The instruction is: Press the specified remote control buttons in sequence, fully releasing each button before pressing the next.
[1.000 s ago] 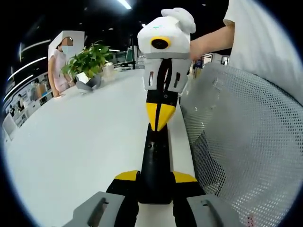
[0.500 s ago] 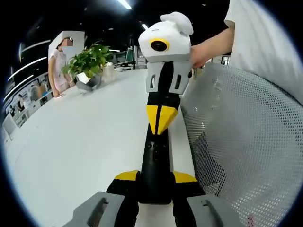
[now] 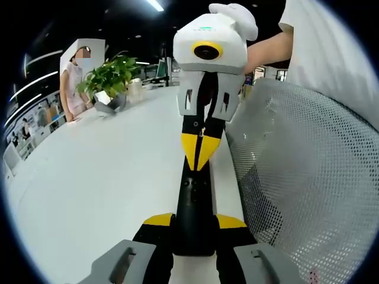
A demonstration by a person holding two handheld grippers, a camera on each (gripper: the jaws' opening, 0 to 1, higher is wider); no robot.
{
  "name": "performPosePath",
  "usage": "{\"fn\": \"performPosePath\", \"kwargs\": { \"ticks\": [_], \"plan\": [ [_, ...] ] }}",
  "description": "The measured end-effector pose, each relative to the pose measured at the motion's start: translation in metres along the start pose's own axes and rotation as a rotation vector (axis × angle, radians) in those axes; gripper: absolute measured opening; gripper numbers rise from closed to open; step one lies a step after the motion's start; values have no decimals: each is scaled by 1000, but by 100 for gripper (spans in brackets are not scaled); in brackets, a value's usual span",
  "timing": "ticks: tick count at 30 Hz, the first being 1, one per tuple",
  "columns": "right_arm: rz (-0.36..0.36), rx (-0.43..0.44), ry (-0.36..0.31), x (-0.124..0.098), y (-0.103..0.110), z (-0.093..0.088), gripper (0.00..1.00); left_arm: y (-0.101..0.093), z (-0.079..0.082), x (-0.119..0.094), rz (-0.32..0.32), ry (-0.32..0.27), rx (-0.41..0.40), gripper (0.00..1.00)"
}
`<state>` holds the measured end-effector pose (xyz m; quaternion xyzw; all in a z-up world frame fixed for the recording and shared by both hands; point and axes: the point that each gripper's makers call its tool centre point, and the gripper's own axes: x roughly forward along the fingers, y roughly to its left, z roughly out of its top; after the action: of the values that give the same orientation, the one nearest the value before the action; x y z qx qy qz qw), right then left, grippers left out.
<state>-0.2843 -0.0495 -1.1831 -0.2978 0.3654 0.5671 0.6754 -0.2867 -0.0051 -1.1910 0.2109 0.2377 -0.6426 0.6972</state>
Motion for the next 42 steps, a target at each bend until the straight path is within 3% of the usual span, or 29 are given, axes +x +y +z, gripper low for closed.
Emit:
{"fn": "performPosePath", "kwargs": {
  "ticks": [3,5,9,11,17,25,32,42],
  "plan": [
    [-3,129,-117,-3,-2,0,0,0,0,0,0,1,1,25],
    [-3,173,-138,-3,-2,0,0,0,0,0,0,0,0,25],
    [-7,119,-124,0,3,5,0,0,0,0,3,-1,-1,25],
    [-30,13,-86,0,2,4,0,0,0,0,3,-1,0,25],
    [-18,-67,-60,1,4,7,0,0,0,0,1,-1,1,25],
    [1,-110,-27,5,4,9,0,0,0,0,1,-2,0,25],
    [14,-160,49,7,4,9,0,0,0,0,-3,-3,0,25],
    [18,-114,3,5,3,8,0,0,0,0,-1,-3,0,25]
  ]
}}
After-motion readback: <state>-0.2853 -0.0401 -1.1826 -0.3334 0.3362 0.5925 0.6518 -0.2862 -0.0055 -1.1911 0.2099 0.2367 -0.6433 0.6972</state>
